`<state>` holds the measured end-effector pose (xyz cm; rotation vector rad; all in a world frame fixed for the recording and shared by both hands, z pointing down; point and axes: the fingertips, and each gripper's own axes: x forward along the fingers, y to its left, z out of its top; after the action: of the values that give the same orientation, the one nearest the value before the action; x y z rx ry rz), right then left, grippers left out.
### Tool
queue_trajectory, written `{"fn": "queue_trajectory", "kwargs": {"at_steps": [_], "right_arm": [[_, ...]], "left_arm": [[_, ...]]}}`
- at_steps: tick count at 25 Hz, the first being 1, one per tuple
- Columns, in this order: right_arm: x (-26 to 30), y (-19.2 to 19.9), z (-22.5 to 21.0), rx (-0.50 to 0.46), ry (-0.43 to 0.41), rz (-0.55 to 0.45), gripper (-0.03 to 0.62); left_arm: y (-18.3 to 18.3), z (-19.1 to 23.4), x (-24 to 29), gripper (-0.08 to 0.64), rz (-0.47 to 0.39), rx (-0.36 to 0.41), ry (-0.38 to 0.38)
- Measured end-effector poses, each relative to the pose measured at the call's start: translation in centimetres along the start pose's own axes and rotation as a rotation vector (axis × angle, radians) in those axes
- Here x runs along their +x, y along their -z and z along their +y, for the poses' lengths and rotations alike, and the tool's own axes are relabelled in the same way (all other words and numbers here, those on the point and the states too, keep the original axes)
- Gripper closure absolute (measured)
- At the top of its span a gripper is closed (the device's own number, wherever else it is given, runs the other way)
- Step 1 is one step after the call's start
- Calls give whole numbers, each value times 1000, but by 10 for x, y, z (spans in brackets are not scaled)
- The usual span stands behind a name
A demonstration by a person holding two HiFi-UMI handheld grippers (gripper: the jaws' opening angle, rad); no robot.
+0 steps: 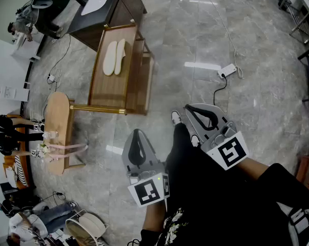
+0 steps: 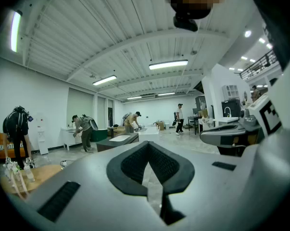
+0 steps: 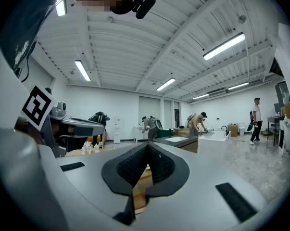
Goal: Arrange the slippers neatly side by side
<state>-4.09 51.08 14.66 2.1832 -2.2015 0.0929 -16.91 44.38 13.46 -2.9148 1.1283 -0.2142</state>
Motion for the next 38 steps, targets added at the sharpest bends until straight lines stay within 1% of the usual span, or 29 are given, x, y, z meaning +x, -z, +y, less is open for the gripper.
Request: {"fn": "queue_trajectory", "kwargs": {"at_steps": [4,10,13,18,21,25,28,31,34,38], "right_arm": [[3,-4,0,-4,-2,-7,594],[6,-5,0,-2,-5,-20,595],[7,-10,0,-9,5,-27,594],[3,-7,-9,5,54,-23,594],[-2,-4,-15,16,78,-11,594],[-3,-3,-18,33,67,-31,594],[-4,1,-21,30,65,-35,594],[-2,6,-21,52,58,-26,594],[-1,6,-19,54,43,-28,594],[9,8,-13,50,16,-38,594]], "left_arm": [[-8,4,0,557,-20,1,-8],[-6,5,5,557,-27,5,-8],[-7,4,10,557,-27,7,10],[-8,-1,19,557,-19,7,39],[-11,-9,23,557,-13,27,62],[-8,-14,26,557,0,42,70],[-6,-17,26,557,12,55,67],[-3,-16,21,557,30,50,55],[0,-12,13,557,46,28,34],[4,0,8,557,51,38,-4]]}}
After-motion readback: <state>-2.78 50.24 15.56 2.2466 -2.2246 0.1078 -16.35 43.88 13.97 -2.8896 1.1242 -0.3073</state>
